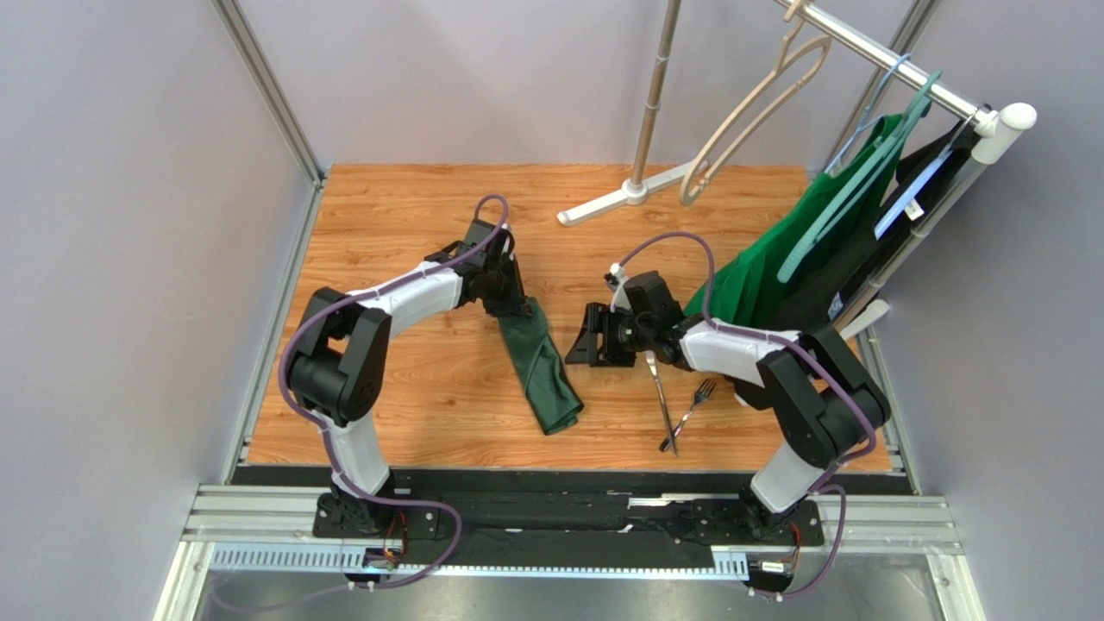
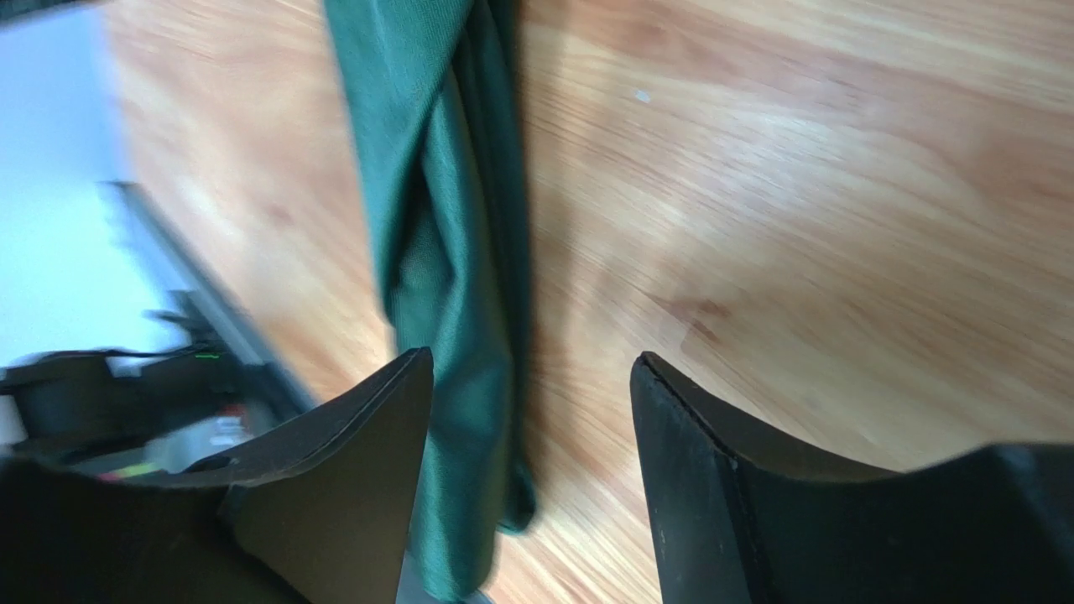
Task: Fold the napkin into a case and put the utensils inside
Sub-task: Turn over the smaller rectangle-folded napkin at the center of the board, then rotate the smaller rectangle-folded napkin at the center of the board.
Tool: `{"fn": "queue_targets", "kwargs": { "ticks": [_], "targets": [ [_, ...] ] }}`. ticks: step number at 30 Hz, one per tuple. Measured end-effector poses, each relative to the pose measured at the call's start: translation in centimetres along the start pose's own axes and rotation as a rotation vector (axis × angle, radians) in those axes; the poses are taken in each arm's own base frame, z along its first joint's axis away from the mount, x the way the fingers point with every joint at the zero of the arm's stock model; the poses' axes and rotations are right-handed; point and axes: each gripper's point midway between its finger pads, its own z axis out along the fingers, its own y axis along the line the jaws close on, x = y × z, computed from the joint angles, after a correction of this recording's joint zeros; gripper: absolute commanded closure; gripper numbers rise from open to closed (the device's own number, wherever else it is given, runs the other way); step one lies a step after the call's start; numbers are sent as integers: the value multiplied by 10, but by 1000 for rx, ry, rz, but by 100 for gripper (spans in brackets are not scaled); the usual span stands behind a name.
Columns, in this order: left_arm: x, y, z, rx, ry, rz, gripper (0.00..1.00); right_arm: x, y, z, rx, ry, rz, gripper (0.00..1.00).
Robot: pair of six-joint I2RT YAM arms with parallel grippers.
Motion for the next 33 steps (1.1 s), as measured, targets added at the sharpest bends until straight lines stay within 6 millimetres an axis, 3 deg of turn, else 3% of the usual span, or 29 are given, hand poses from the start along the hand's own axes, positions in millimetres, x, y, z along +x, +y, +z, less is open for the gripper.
{"fn": "queue_targets", "kwargs": {
  "ticks": [2,4,9,13,15,19,22,27,30,33],
  "targets": [
    [5,5,8,-16,24,-2,84,5,-4,-6,77,21,-61,37],
    [8,10,18,-33,52,-1,84,23,-5,-10,141,67,-126,38],
    [10,15,32,-54,82,4,84,61,16,-21,223,157,-308,41],
    [3,11,34,-50,73,6,84,71,33,-23,212,163,-390,44],
    [1,10,34,-50,69,7,83,70,26,-24,249,161,-398,44],
    [2,11,32,-55,72,6,72,66,7,-32,355,156,-426,44],
    [0,8,21,-52,60,7,68,60,1,-38,405,151,-452,43],
    [-20,-12,-27,-16,-28,23,68,54,18,-42,366,134,-468,46],
    [-30,-24,-58,21,-96,35,70,56,28,-41,323,135,-471,55],
    [-27,-25,-74,36,-120,38,72,60,36,-38,287,143,-470,64]
  ]
}}
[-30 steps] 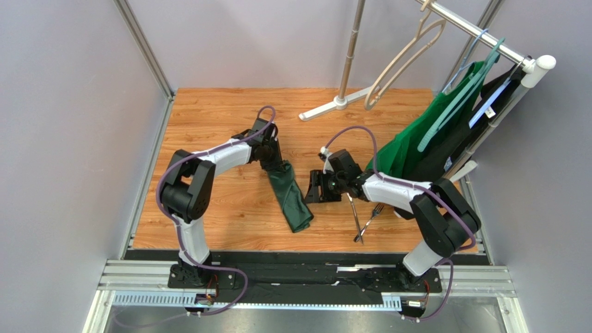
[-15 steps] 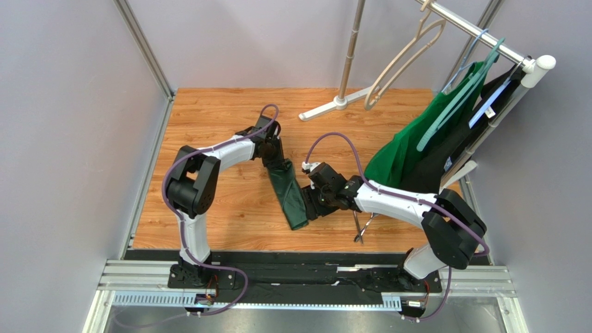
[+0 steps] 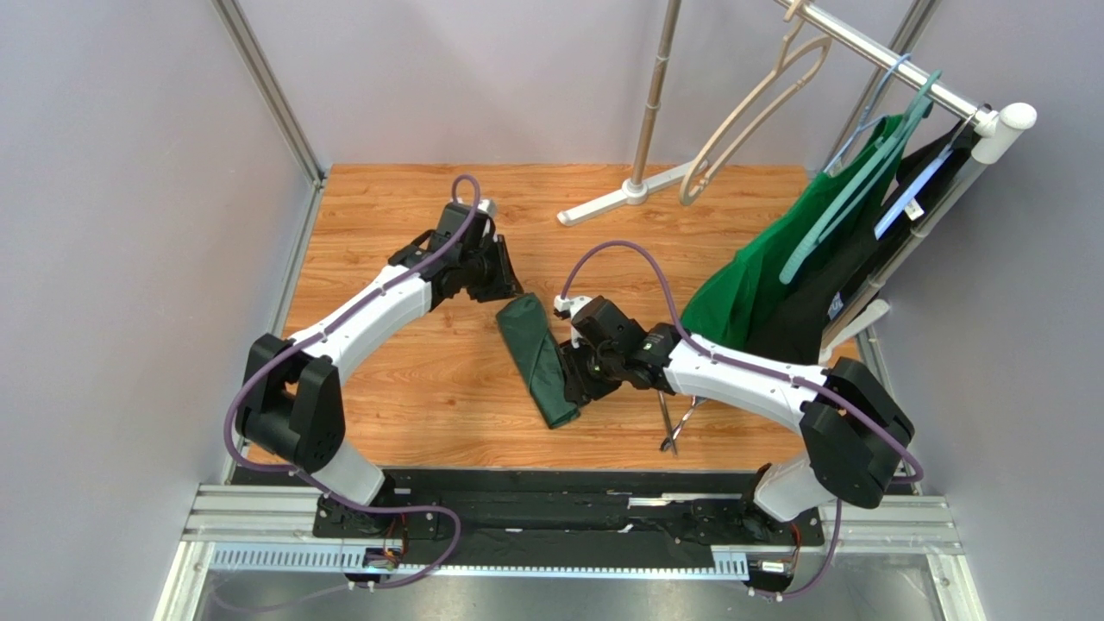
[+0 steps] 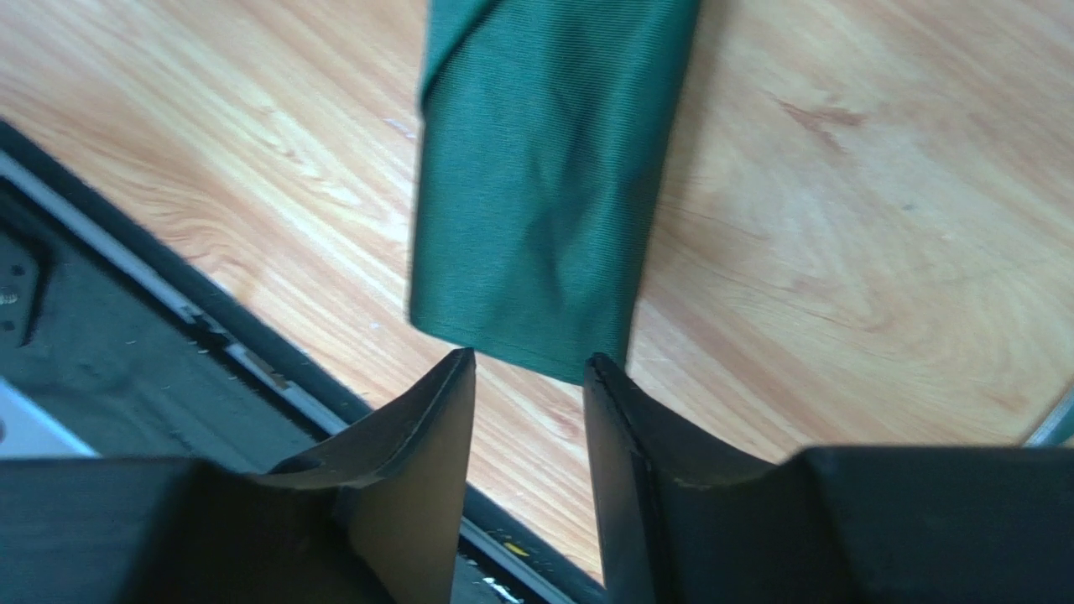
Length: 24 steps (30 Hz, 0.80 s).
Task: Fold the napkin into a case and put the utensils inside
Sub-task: Rotate the smaller rectangle-folded napkin at the center of the board.
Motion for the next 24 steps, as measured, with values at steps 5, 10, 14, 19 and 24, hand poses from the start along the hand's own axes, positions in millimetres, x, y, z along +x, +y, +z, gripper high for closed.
{"fn": "queue_targets", "kwargs": {
  "ticks": [5,10,14,19,24],
  "targets": [
    [30,19,-3,-32,51,-16,72,6,30,12,-89,26,-37,78],
    [56,35,-10,-68,103,-33,72,24,73,35,-218,94,-85,86],
    [54,31,-22,-50,76,-33,72,37,74,55,-228,145,-69,87],
    [53,28,-36,-26,43,-29,71,36,43,67,-119,141,-39,87],
    [62,31,-45,-17,48,-30,71,3,-7,69,52,68,-22,86]
  ]
}}
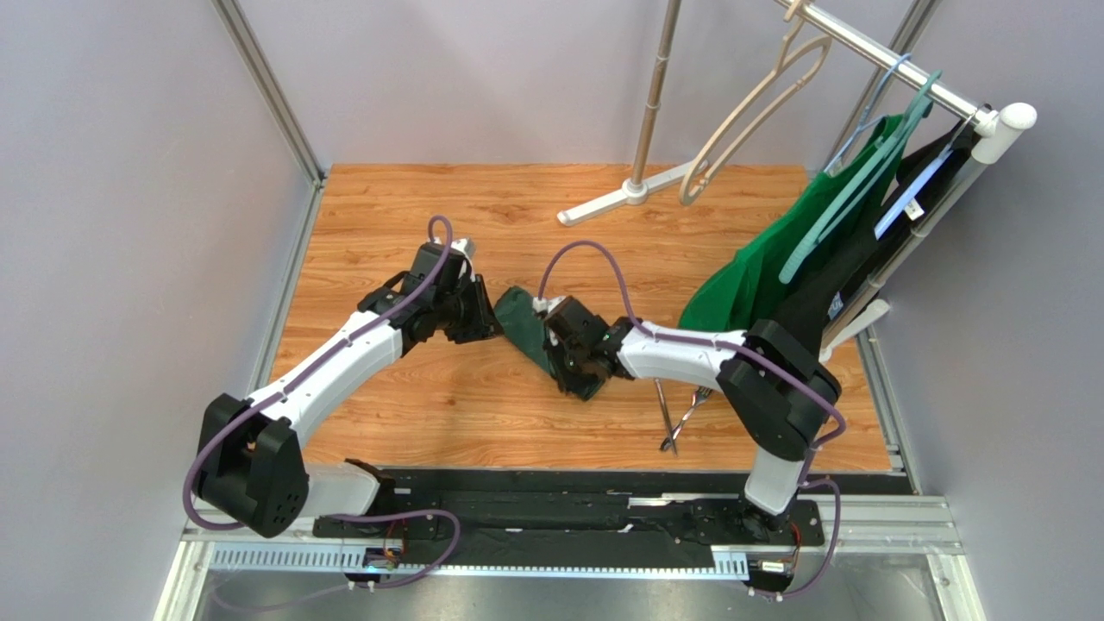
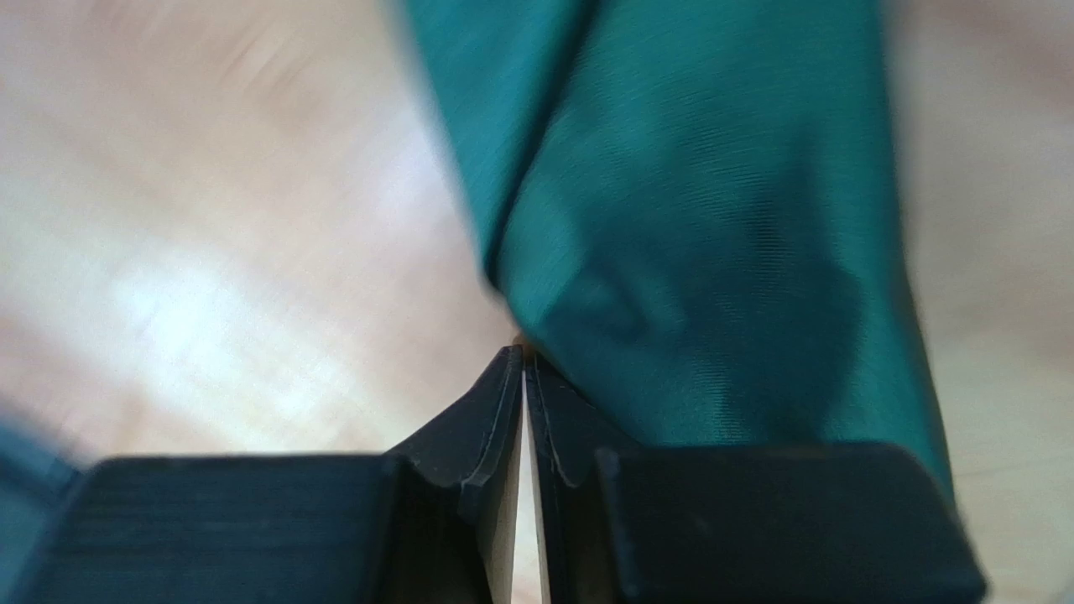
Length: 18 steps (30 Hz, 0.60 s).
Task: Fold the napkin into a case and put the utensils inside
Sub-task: Rotate the smaller rectangle-folded napkin at the center of the board.
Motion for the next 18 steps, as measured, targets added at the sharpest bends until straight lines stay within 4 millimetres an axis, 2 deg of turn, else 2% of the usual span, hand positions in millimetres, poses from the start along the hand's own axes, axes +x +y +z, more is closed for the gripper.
{"fn": "queue_targets", "kwargs": {
  "ticks": [5,6,8,10,11,15,18],
  "targets": [
    [5,-1,-5,13,11,-2,71,-64,-75,10,217,-78,72,80],
    [6,-2,-6,18,13,-3,70,-74,-85,11,250,-81,74,78],
    [7,-4,-9,32,14,-2,70,-90,-102,11,308,-88,87,56],
    [9,-9,-15,58,20,2,68,-84,-109,-3,343,-66,106,41],
    [10,-12,-18,72,24,3,68,-77,-106,-12,342,-57,117,38],
    [13,-25,-31,151,30,16,66,-36,-86,-71,291,-44,171,34],
    [20,-34,-43,217,33,30,65,-11,-83,-95,283,-42,225,31]
  ]
}}
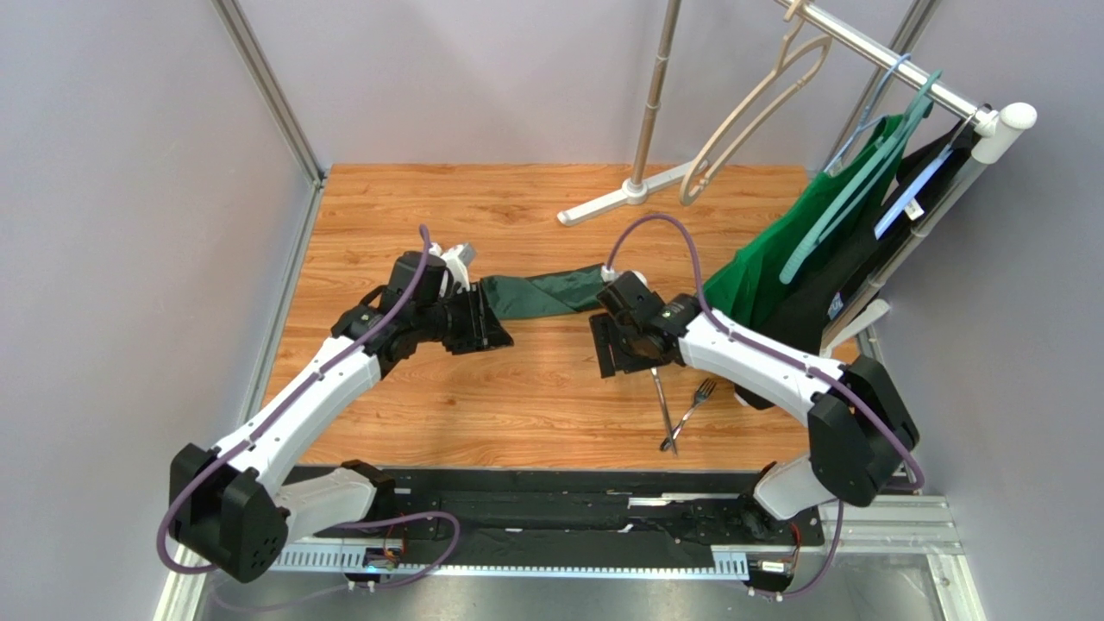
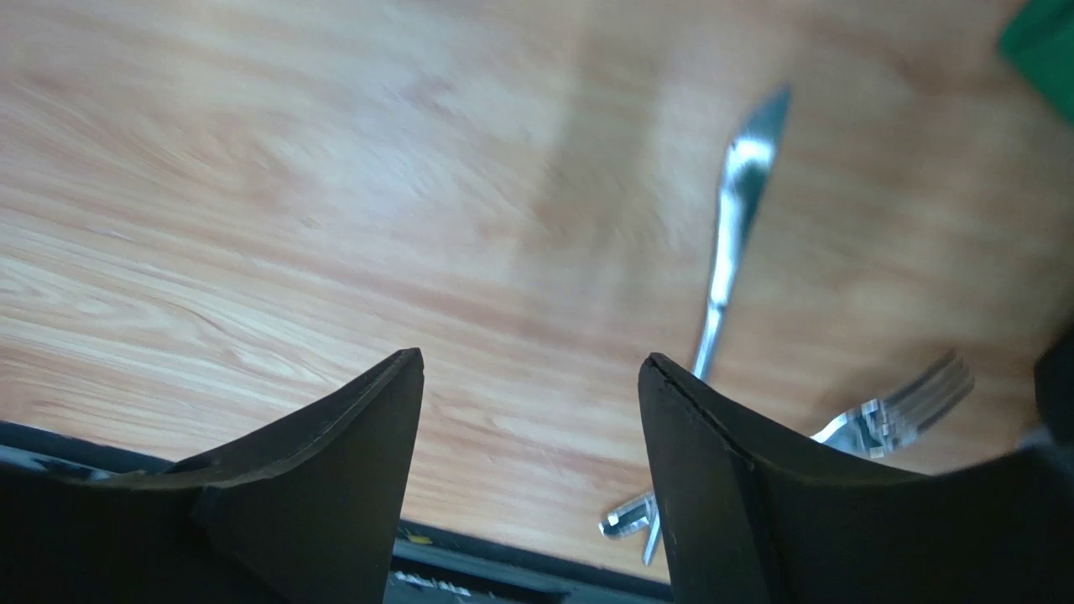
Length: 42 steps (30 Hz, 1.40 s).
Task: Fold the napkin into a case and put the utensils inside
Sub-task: Rotate the smaller rectangle-folded napkin at the center of the board, then pick up the knife from the center of the board.
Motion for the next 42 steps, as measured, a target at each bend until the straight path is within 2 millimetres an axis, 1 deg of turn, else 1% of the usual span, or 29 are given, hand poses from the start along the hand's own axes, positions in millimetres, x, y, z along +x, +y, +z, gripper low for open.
{"fn": "queue_targets", "kwargs": {
  "ticks": [3,6,8,9,12,15,16,18,19,21,22,23,24,25,26,28,30,32,35,36,37,39,42],
  "targets": [
    [8,-8,-6,49,13,12,64,32,-17,1,39,66,38,30],
    [19,-12,-8,80,33,24,64,72,-38,10,97,169,65,31],
    [24,-15,-9,96,46,28,64,91,-49,13,126,220,84,32],
    [26,-16,-9,103,52,29,64,96,-53,14,135,232,92,32],
    [27,-21,-10,124,58,36,64,98,-61,17,149,240,119,35],
    [27,-23,-10,135,61,39,64,95,-64,26,146,241,146,50],
    [27,-24,-10,137,62,39,64,95,-61,28,128,249,154,58],
    [27,-24,-10,137,65,39,64,94,-58,29,110,252,156,66],
    [27,-24,-9,138,67,39,64,93,-57,30,103,254,155,72],
    [27,-25,-8,137,72,39,64,92,-51,31,86,256,152,81],
    [27,-25,-7,137,75,38,63,92,-49,32,84,262,143,91],
    [27,-25,-6,137,80,38,59,90,-46,33,85,267,133,96],
    [28,-24,-5,138,88,36,58,90,-44,33,85,269,122,100],
    [29,-25,-3,143,94,36,56,89,-41,33,89,272,115,100],
    [29,-26,-2,151,101,36,52,88,-39,34,95,270,104,100],
    [29,-31,0,182,110,41,51,83,-35,34,106,263,94,100],
    [28,-37,2,227,103,55,50,74,-29,37,100,234,111,100],
    [29,-41,6,267,90,68,50,58,-19,37,72,186,147,100],
    [38,-44,15,313,82,88,50,23,1,32,0,87,224,100],
    [43,-46,18,326,83,99,50,8,10,27,-40,42,263,100],
    [47,-49,20,340,84,111,50,-1,14,24,-63,17,285,100],
    [54,-56,24,372,79,142,50,-25,28,13,-136,-50,359,100],
    [56,-66,30,403,68,173,50,-50,46,0,-244,-110,453,100]
  ]
}}
